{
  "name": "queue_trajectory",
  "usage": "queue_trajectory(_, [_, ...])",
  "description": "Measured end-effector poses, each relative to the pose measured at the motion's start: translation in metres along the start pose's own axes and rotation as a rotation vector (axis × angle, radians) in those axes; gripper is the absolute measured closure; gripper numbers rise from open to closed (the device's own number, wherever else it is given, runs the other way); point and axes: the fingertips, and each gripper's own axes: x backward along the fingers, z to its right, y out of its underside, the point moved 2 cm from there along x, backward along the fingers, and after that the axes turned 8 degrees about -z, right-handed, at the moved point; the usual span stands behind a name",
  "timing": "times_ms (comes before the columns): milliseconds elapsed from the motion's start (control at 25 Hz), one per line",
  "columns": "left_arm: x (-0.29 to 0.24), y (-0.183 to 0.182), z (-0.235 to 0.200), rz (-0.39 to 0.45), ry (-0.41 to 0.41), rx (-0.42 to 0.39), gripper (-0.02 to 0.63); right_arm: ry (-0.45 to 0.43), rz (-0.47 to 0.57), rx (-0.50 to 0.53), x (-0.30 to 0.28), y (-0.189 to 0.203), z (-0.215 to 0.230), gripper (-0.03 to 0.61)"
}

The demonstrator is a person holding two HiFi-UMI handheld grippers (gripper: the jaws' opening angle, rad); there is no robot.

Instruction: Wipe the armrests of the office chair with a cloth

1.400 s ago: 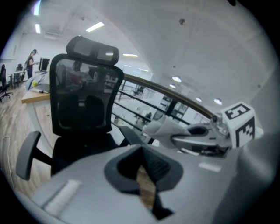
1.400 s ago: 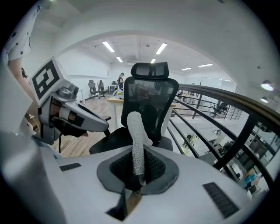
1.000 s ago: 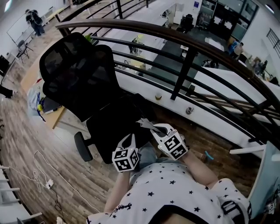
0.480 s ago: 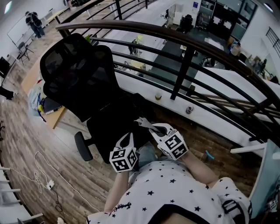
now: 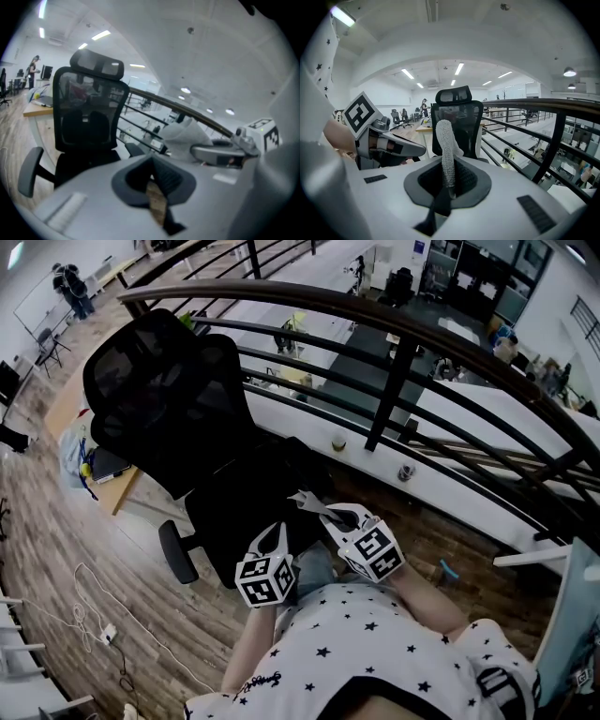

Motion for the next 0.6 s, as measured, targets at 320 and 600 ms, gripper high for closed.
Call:
queue_trajectory(320, [-0.0008, 0.0004, 0.0002, -0.006, -0.001, 0.005, 0.606, 0.001, 0.01, -0.006, 0.0007, -0.0032, 0.0018, 0.554])
queue_trajectory(600, [0.0004, 0.0012, -0.0011, -0.01, -0.007, 0.008, 0.606, 0.005, 0.015, -0.01, 0.0023, -0.004, 0.0025, 0.554])
